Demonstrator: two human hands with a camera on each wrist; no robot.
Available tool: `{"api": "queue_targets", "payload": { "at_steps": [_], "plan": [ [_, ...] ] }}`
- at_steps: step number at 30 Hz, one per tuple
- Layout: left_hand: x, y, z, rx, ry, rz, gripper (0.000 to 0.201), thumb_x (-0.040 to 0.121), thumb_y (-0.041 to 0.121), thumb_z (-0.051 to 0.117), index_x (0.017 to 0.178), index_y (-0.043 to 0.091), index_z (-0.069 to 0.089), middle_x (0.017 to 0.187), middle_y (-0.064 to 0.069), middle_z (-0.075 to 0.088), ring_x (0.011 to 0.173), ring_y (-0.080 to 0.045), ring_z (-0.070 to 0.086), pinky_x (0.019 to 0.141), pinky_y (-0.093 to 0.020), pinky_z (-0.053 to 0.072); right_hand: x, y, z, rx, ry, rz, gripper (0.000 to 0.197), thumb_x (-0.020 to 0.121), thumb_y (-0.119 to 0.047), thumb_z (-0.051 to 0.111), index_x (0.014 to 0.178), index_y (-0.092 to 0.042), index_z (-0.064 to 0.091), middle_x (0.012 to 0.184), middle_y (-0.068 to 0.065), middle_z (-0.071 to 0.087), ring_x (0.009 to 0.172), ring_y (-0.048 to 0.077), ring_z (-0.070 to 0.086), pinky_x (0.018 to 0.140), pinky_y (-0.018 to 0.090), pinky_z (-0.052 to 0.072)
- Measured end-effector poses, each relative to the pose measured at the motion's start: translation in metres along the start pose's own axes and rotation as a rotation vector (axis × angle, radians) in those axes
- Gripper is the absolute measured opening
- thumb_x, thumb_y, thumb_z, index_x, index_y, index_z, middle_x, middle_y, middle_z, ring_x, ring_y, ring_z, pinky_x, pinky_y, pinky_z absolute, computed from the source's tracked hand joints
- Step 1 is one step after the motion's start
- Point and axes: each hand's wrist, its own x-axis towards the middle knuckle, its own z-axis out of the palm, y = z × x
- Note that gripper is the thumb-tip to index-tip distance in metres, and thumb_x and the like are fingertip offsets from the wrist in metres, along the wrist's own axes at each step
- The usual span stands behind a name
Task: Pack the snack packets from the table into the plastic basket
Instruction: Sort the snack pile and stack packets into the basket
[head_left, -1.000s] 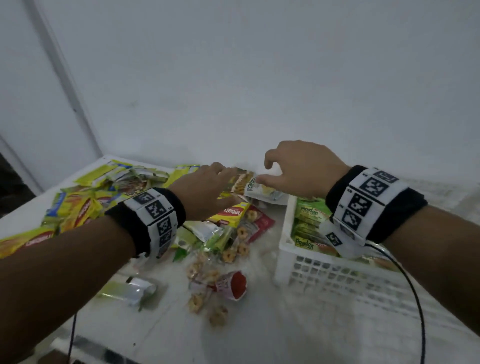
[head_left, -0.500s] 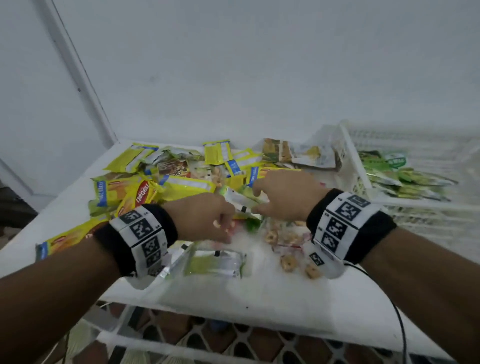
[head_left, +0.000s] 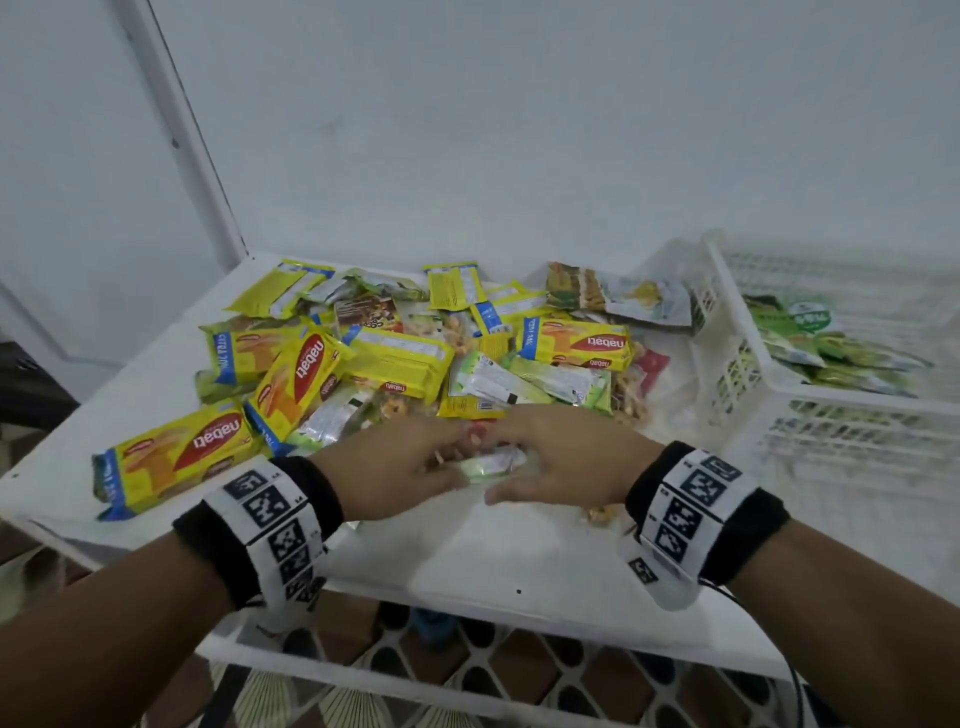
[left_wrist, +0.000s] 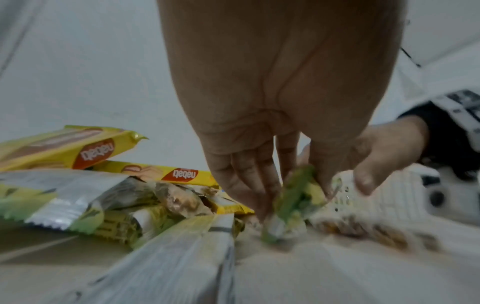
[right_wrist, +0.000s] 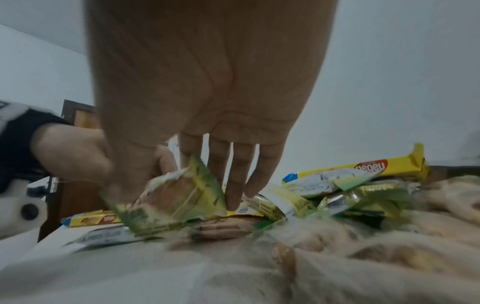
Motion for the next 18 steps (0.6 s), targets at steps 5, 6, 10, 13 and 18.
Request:
{"api": "queue_targets", "payload": {
  "at_steps": [5, 6, 10, 13, 18],
  "plan": [
    [-0.007, -0.002, -0.018, -0.209, 0.303, -0.044, 0.023, 0.101, 0.042, 0.058, 0.121, 0.032, 0.062, 0.107, 0.018, 0.066, 0.086, 0.007, 0.06, 0.07, -0.02, 0.045, 0.003, 0.006, -0.005, 0.143, 0.234, 0.104, 0.028, 0.098, -0.053, 0.057, 0.121, -0.035, 0.056, 0.094, -0.009, 0.068, 0.08, 0.009, 0.06, 0.075, 0.038, 0.052],
    [-0.007, -0.004, -0.019, -0.232, 0.331, -0.067, 0.027, 0.098, 0.043, 0.062, 0.123, 0.033, 0.061, 0.112, 0.021, 0.064, 0.088, 0.014, 0.057, 0.07, -0.013, 0.042, 0.003, 0.005, -0.007, 0.203, 0.276, 0.127, 0.027, 0.098, -0.052, 0.059, 0.118, -0.035, 0.054, 0.085, -0.006, 0.066, 0.074, 0.011, 0.06, 0.071, 0.034, 0.051],
    [-0.014, -0.018, -0.022, -0.303, 0.346, -0.119, 0.03, 0.094, 0.051, 0.064, 0.121, 0.038, 0.061, 0.117, 0.023, 0.063, 0.088, 0.003, 0.06, 0.076, -0.023, 0.048, 0.005, -0.003, -0.01, 0.482, 0.414, 0.152, 0.024, 0.096, -0.038, 0.069, 0.115, -0.033, 0.054, 0.073, 0.009, 0.059, 0.063, 0.022, 0.054, 0.055, 0.024, 0.04],
    [-0.022, -0.023, -0.026, -0.354, 0.314, -0.132, 0.023, 0.093, 0.051, 0.065, 0.113, 0.039, 0.063, 0.113, 0.021, 0.065, 0.075, -0.006, 0.06, 0.068, -0.018, 0.046, 0.01, -0.008, -0.007, 0.593, 0.424, 0.151, 0.026, 0.094, -0.034, 0.072, 0.115, -0.034, 0.056, 0.08, 0.018, 0.06, 0.07, 0.031, 0.058, 0.062, 0.037, 0.047],
    [-0.026, -0.035, -0.033, -0.337, 0.327, -0.13, 0.019, 0.093, 0.045, 0.067, 0.11, 0.037, 0.065, 0.113, 0.02, 0.064, 0.107, 0.002, 0.058, 0.087, -0.026, 0.051, 0.023, -0.014, 0.0, 0.638, 0.449, 0.135, 0.03, 0.094, -0.032, 0.073, 0.119, -0.036, 0.056, 0.081, 0.019, 0.057, 0.066, 0.028, 0.056, 0.059, 0.031, 0.044]
  ]
}}
